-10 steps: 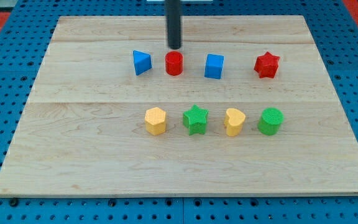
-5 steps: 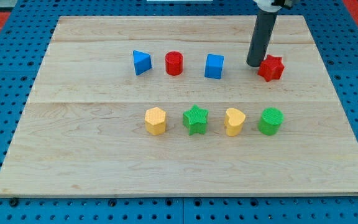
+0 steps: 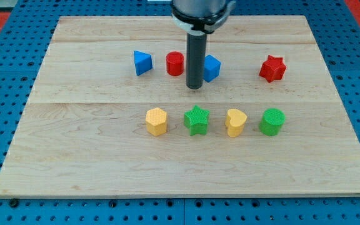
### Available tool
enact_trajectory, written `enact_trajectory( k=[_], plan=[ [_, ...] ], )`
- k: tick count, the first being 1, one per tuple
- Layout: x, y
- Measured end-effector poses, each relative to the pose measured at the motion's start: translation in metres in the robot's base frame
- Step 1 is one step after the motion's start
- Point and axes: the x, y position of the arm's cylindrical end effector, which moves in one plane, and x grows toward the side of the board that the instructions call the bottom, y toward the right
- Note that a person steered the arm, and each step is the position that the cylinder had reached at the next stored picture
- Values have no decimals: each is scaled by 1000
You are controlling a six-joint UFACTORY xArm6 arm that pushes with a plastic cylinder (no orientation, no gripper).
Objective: Adjust the cube red blocks in a horizontal line
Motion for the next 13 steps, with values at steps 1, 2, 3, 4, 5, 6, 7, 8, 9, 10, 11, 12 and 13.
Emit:
enact_trajectory(
  k=[1, 2, 3, 4, 5, 6, 7, 8, 9, 10, 11, 12, 13],
  plan=[
    [-4, 22],
    [-5, 39],
    [-14, 41],
    [-25, 41],
    [21, 76],
    [22, 133],
    [14, 145],
    [10, 163],
    [-8, 172],
    [-25, 171],
    [-31, 170],
    [-11, 139],
    [0, 65]
  ],
)
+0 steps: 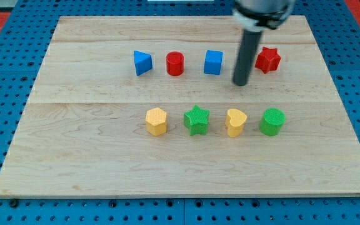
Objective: Adjust the cube red blocks in a horizontal line
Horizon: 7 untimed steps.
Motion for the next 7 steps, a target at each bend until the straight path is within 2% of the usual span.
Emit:
enact_trajectory(
  k=[2, 3, 4, 6, 7],
  plan=[
    [0, -114],
    [-2, -147],
    [-17, -153],
    [-4, -116],
    [-4, -116]
  ],
)
